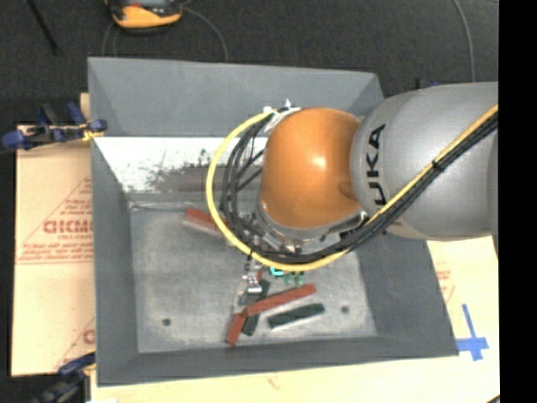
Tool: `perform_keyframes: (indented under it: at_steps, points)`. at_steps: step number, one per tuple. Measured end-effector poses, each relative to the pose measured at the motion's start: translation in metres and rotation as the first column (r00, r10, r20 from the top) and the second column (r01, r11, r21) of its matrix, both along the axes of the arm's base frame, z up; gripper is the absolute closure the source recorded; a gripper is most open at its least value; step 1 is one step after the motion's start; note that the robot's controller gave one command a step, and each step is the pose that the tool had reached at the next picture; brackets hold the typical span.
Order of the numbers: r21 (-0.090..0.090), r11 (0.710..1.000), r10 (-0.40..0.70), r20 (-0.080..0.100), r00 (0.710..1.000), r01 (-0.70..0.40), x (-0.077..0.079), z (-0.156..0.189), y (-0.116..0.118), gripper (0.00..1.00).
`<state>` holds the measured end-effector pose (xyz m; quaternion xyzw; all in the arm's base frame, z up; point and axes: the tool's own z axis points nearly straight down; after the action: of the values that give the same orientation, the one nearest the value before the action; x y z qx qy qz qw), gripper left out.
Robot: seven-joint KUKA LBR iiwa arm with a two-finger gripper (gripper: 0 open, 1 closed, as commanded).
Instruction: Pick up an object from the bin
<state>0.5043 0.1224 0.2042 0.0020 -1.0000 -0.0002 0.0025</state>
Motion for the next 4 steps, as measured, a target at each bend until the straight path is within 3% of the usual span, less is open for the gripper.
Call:
perform_keyframes:
  at_steps: [1,2,3,4]
  points:
    - [0.001,1.000,-0.005,0.008,1.000,0.005,0.002,0.004,-0.001,0.00]
    - [0.000,0.994,0.109,0.011,0.994,-0.109,0.008,-0.039,-0.026,0.00]
    - [-0.001,0.920,0.392,0.006,0.920,-0.392,0.005,-0.052,-0.053,0.00]
    - [-0.002,0.863,0.506,0.008,0.862,-0.506,0.015,-0.056,-0.049,0.00]
